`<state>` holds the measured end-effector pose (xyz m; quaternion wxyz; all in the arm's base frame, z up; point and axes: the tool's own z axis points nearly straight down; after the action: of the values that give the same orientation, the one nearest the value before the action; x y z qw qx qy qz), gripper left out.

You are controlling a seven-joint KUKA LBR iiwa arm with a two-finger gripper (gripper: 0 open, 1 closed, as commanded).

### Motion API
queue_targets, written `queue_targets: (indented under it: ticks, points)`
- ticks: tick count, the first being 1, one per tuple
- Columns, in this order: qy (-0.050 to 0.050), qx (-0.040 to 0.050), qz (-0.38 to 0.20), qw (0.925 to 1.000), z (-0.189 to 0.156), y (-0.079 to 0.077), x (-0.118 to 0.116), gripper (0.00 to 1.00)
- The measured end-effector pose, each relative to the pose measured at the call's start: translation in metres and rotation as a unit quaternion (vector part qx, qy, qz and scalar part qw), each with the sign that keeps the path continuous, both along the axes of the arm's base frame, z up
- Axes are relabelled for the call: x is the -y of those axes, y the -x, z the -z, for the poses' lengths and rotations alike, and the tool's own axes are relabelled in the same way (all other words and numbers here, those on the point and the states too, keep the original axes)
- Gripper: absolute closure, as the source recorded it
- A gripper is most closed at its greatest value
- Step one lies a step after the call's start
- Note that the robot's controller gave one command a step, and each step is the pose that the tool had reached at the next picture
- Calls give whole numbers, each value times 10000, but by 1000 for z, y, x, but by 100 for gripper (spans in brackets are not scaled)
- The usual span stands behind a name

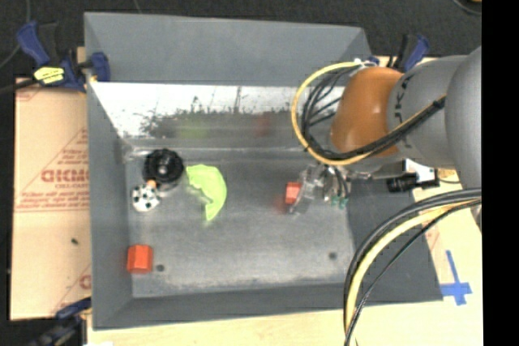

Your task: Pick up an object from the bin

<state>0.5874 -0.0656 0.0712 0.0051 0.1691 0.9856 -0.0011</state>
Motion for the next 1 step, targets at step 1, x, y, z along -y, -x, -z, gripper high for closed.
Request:
queue_targets:
  ticks: [1]
  points:
    - [1,0,-2,10000,0,0,0,100]
